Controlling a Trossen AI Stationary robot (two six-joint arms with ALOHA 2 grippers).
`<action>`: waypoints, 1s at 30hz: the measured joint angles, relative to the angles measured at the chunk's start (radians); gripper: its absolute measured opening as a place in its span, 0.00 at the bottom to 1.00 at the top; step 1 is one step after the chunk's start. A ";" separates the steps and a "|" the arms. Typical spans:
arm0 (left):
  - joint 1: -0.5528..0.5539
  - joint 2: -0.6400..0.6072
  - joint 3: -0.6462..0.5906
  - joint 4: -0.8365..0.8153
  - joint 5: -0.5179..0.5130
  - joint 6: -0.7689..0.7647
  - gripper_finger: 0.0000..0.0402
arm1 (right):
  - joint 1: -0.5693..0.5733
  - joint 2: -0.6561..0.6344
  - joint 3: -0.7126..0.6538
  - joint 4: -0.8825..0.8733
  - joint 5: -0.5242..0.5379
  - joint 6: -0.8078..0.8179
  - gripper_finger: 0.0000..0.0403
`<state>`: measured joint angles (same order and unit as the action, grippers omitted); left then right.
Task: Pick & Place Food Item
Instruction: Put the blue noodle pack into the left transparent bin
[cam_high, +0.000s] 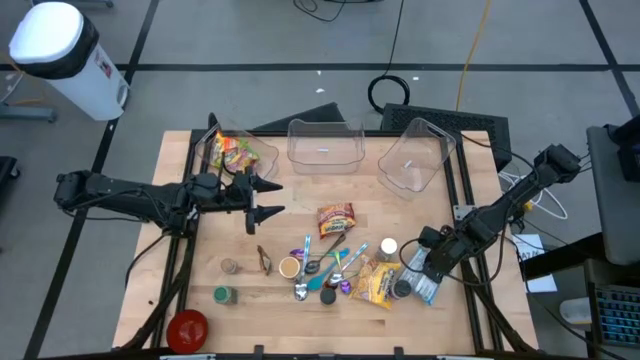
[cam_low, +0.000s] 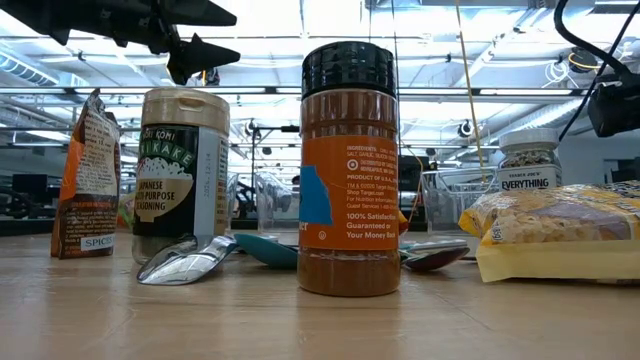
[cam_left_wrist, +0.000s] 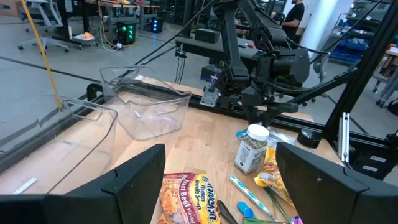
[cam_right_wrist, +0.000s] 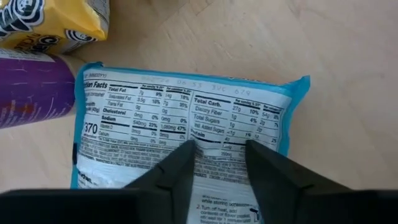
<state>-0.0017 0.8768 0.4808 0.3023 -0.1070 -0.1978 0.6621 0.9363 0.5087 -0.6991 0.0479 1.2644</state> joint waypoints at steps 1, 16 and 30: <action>0.000 0.000 0.000 0.000 0.000 0.000 0.78 | 0.000 0.000 0.000 0.000 0.000 0.000 0.27; 0.000 0.000 0.000 0.000 0.000 0.000 0.78 | 0.002 -0.012 0.038 -0.057 -0.002 -0.059 0.00; 0.000 0.000 0.000 -0.001 0.000 0.000 0.78 | 0.019 -0.100 0.247 -0.257 0.397 -0.254 0.00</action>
<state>-0.0021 0.8768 0.4808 0.3016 -0.1073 -0.1978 0.6815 0.8361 0.7553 -0.9558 0.4453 1.0107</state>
